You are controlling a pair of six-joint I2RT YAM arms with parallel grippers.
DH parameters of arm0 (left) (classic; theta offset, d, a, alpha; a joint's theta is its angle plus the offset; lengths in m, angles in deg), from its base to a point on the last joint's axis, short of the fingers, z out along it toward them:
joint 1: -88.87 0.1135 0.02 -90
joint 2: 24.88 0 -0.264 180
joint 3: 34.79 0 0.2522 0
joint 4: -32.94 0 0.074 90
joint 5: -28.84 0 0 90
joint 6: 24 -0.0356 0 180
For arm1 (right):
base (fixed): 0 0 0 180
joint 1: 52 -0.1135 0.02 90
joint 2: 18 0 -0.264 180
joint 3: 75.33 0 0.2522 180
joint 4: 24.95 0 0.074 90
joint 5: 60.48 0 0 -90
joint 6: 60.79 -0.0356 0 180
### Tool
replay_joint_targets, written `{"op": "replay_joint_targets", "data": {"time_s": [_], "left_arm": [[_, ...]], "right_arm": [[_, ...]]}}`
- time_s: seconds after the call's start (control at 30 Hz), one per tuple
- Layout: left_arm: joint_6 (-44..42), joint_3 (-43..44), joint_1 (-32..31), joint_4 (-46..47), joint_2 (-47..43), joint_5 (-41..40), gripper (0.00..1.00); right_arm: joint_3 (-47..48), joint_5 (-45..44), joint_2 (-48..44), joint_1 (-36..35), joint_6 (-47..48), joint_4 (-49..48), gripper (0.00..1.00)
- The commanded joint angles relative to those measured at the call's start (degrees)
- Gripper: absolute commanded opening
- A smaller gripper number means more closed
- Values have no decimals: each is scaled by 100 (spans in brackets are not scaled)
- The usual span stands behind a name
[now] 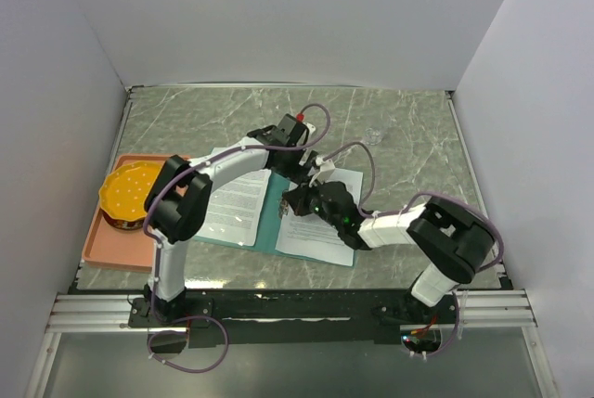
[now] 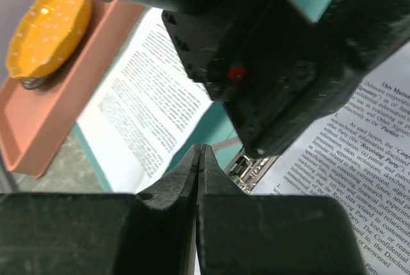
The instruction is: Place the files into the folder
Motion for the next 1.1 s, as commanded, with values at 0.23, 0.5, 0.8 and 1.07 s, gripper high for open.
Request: {"op": "replay_joint_targets", "data": {"time_s": [0.23, 0.5, 0.8, 1.07], "left_arm": [[367, 303, -26, 75, 404, 275, 96], [376, 75, -26, 242, 483, 197, 96], [411, -101, -35, 338, 571, 47, 96], [394, -189, -96, 294, 694, -226, 96]], "right_arm": [[330, -484, 533, -116, 95, -559, 0], [611, -361, 761, -90, -81, -366, 0], [655, -247, 893, -64, 24, -515, 0], [523, -150, 1051, -37, 86, -805, 0]]}}
